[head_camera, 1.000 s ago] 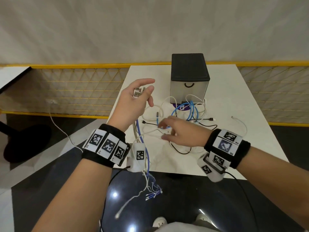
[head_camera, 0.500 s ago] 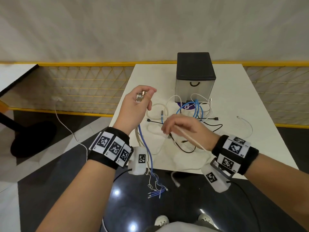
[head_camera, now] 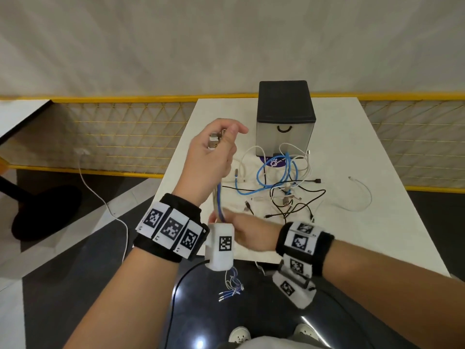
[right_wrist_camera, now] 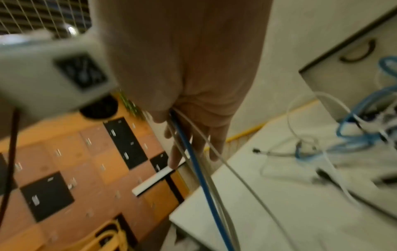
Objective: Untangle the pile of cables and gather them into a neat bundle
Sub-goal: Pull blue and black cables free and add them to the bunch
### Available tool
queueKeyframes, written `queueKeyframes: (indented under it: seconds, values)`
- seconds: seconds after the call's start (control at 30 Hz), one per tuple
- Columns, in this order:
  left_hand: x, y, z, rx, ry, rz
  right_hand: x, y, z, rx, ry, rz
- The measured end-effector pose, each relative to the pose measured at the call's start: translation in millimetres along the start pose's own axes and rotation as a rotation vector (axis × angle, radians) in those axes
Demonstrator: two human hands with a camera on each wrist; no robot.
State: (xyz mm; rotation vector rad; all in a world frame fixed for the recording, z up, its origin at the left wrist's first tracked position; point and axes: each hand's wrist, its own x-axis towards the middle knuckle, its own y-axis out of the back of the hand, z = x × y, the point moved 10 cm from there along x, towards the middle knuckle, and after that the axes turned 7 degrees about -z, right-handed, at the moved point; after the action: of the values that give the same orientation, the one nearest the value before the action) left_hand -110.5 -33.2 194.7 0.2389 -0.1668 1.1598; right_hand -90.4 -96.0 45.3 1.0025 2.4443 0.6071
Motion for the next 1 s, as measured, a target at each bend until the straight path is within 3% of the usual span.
queueKeyframes:
  seconds: [0.13, 0.23, 0.4, 0.5, 0.63, 0.8, 1.0]
  values:
    - [2, 30, 6, -0.125, -0.019, 0.147, -3, -52, 59, -0.144, -0.150, -0.193]
    - [1, 49, -5, -0.137, 0.039, 0.223, -12, -49, 92, -0.252, -0.294, -0.336]
    - [-1, 56, -54, -0.075, 0.206, 0.292, 20, 38, 105, -0.235, -0.328, 0.007]
    - [-1, 53, -77, -0.035, 0.272, 0.331, 43, 66, 109, -0.279, -0.348, 0.118]
    - [1, 57, -93, -0.019, 0.313, 0.378, 79, 68, 128, -0.326, -0.388, 0.067]
    - [-2, 68, -99, -0.060, 0.318, 0.428, 99, 46, 154, -0.577, -0.524, -0.131]
    - [-21, 93, -110, -0.146, 0.347, 0.548, 98, 54, 155, -0.477, -0.460, -0.043]
